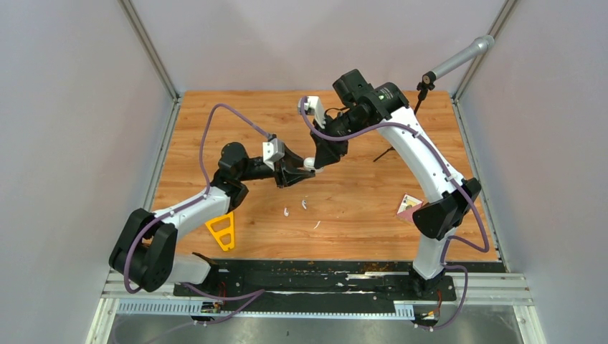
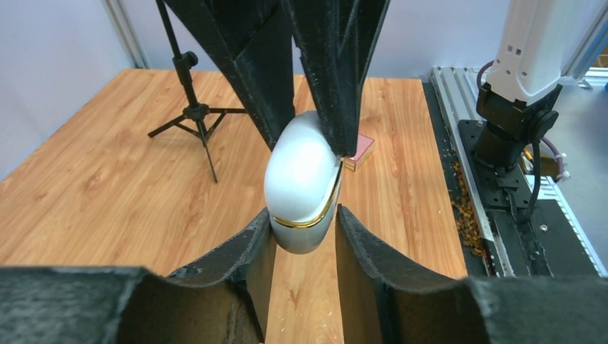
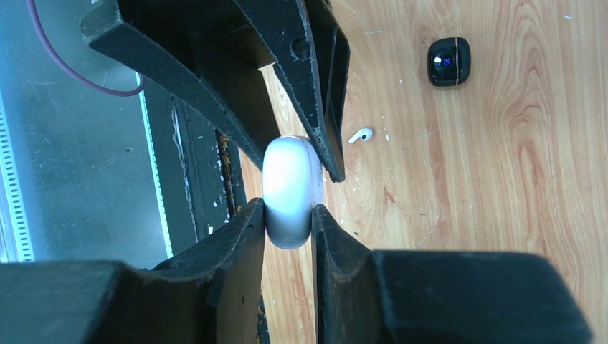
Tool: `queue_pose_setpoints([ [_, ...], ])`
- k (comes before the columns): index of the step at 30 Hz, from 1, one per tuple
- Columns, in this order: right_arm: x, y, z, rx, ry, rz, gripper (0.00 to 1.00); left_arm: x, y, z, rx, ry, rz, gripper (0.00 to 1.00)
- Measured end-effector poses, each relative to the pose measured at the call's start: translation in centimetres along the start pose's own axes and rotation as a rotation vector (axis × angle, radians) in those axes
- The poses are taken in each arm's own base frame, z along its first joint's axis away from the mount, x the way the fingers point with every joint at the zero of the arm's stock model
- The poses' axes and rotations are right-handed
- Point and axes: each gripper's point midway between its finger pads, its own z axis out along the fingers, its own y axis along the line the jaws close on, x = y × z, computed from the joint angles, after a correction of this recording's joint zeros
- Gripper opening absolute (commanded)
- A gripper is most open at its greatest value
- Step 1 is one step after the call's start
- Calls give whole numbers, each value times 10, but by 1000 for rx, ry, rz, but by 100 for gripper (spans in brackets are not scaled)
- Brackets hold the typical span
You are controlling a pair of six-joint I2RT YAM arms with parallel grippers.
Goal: Insert the wireless bluetooth earbuds into the charging case
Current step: Pass from the right arm to the left
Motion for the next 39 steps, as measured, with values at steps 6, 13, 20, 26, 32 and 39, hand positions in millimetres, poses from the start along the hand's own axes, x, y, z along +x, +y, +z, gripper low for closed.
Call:
queue_pose_setpoints([
  [6, -1, -1, 1, 3, -5, -1, 11, -4, -2, 2, 5, -11, -12, 42],
  [13, -2, -2, 1, 5, -7, -1, 11, -1, 0, 3, -1, -9, -44, 41],
  [20, -4, -5, 1, 14, -15, -9, 11, -4, 2, 6, 0, -12, -78, 49],
  [26, -5, -6, 1, 18, -19, -11, 10, -9, 4, 7, -15, -31, -141, 49],
  [32, -4, -8, 0, 22, -21, -7, 10, -13, 4, 5, 4, -38, -180, 46],
  [39, -5, -10, -1, 26, -25, -7, 10, -10, 5, 7, 22, -31, -224, 42],
])
